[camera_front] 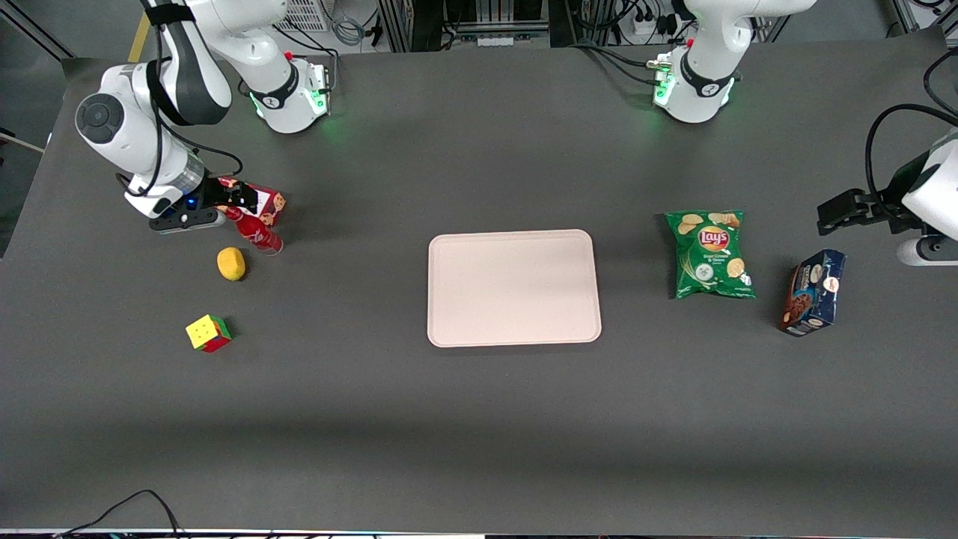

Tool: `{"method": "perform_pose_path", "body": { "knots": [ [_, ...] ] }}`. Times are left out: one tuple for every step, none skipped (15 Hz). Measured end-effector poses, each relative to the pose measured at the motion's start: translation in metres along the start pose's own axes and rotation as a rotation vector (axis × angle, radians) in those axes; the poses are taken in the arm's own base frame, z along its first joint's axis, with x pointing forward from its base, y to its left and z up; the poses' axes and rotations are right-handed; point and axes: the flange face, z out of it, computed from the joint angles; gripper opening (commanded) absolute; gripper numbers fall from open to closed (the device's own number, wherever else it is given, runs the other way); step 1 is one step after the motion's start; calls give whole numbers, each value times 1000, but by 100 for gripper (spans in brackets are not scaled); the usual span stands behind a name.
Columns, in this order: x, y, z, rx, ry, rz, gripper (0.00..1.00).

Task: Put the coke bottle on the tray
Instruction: 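Lower the open right gripper around the bottle neck and close it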

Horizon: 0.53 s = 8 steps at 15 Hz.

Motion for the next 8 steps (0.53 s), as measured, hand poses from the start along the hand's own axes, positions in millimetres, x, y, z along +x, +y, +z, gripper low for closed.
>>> {"method": "perform_pose_path", "body": {
  "knots": [
    [0,0,2,-1,-4,0,100],
    [0,0,3,-1,-4,0,99],
    [1,0,4,-2,-4,0,91],
    [1,0,5,-2,-3,-1,76],
    [1,0,5,-2,-4,-1,57],
    [1,0,6,-2,-4,-1,44],
    [1,0,6,-3,-5,-1,33],
    [1,0,6,-3,-5,-1,26]
  ]
}}
